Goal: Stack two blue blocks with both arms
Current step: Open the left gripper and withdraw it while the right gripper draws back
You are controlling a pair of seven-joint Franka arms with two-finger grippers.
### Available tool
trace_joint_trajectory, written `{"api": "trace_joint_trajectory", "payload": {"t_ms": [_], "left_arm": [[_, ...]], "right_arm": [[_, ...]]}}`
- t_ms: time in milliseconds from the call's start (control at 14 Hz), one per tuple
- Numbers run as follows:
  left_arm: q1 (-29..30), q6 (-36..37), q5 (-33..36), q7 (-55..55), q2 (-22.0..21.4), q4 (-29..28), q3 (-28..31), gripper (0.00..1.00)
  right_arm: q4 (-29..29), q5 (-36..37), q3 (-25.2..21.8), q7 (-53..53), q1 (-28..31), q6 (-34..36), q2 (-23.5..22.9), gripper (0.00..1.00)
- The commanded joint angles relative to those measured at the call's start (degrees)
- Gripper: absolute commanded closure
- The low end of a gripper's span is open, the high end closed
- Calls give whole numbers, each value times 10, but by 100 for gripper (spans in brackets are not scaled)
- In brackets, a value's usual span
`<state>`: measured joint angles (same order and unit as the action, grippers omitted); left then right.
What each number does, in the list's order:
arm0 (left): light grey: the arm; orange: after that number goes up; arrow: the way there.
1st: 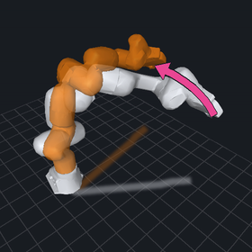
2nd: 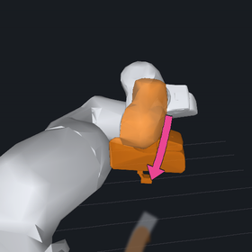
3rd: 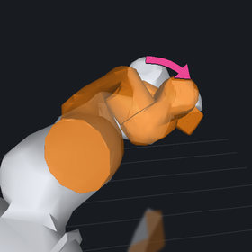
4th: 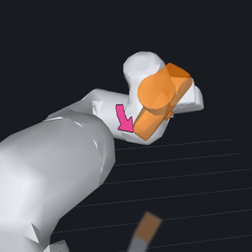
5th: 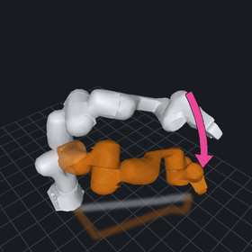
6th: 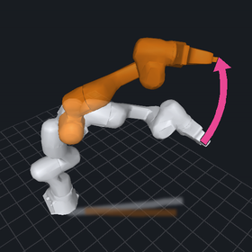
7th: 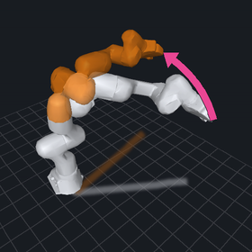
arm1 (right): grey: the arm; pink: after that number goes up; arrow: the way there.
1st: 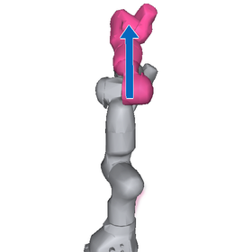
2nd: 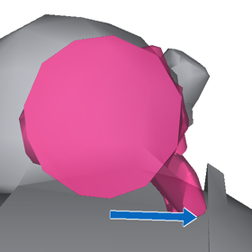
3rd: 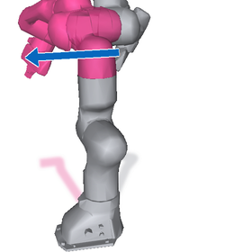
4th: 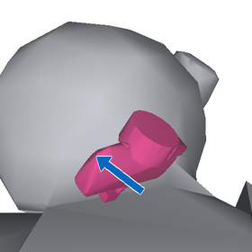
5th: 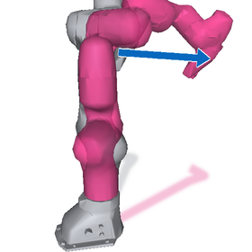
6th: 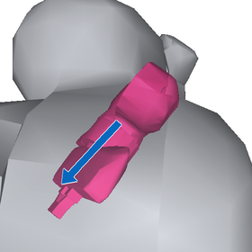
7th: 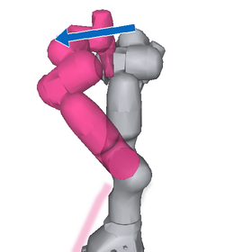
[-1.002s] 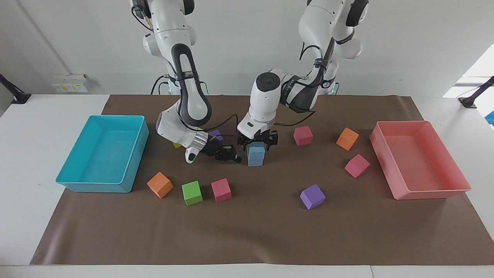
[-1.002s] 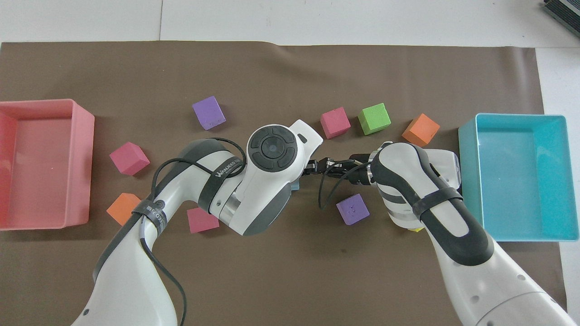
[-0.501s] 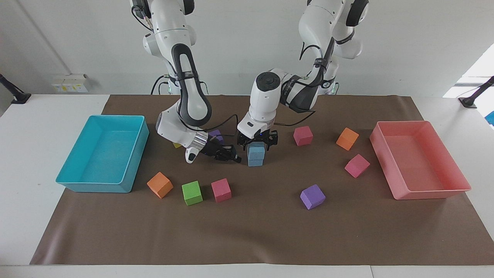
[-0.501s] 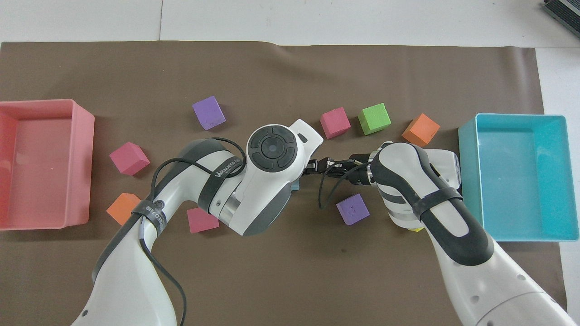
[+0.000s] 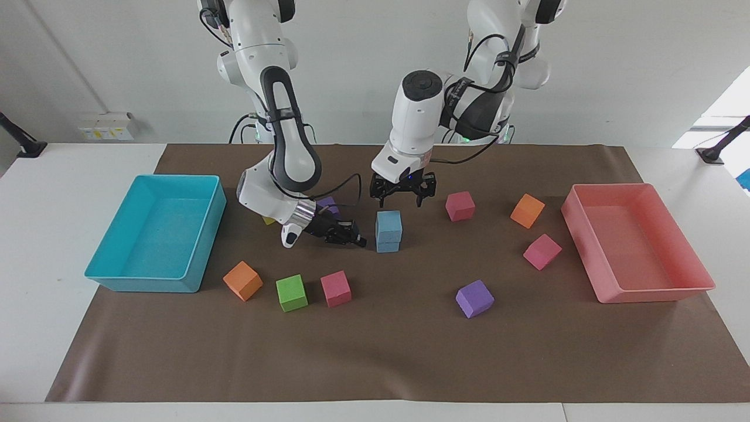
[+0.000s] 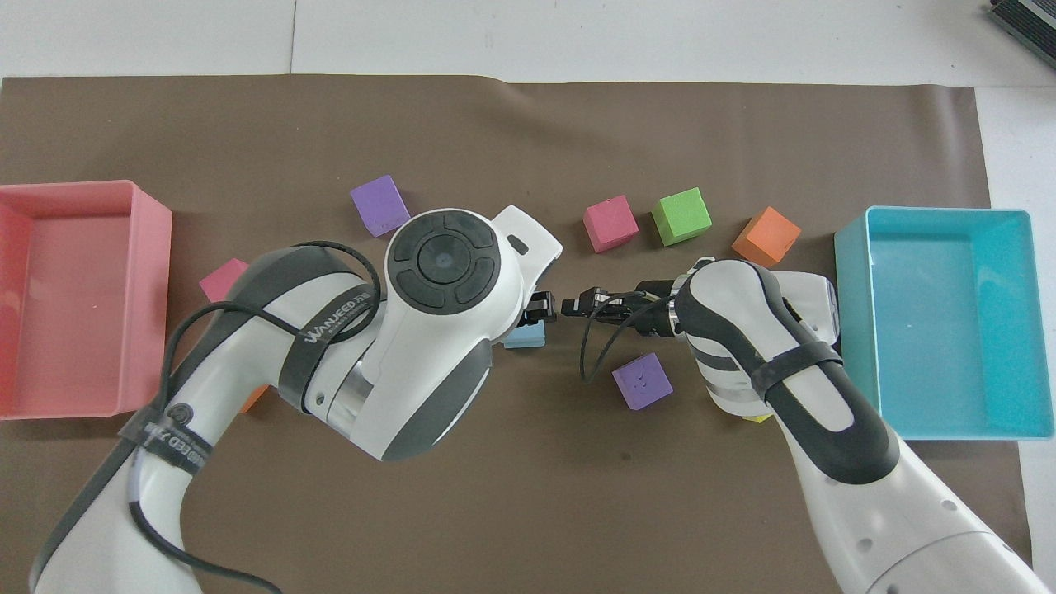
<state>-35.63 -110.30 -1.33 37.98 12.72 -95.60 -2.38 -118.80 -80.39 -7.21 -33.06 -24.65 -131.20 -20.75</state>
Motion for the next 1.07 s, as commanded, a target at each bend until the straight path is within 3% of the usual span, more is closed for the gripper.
{"api": "trace_joint_trajectory", "payload": {"t_ms": [0,286,358,501,716,1002], "left_arm": [[40,21,-2,-55,-76,-64,-1,0],[113,28,-2,-168,-169,-140,-1,0],[135,39,-2,-193,-179,-140,-1,0],[167,63,-2,-259,-188,-131,5,0],[222,79,-2,-371,-183,-83,6,0],[275,169,-2,-436,-151,45,6,0]], "right_arm": [[-10,-19,4,-33,1,-16,11,100],[-4,-6,3,-27,5,-16,21,100],[2,4,3,-25,6,-16,22,81],[9,36,2,-24,7,-17,22,0],[10,57,-7,-21,8,-17,28,0],[10,62,-8,-3,24,-18,45,0]]}}
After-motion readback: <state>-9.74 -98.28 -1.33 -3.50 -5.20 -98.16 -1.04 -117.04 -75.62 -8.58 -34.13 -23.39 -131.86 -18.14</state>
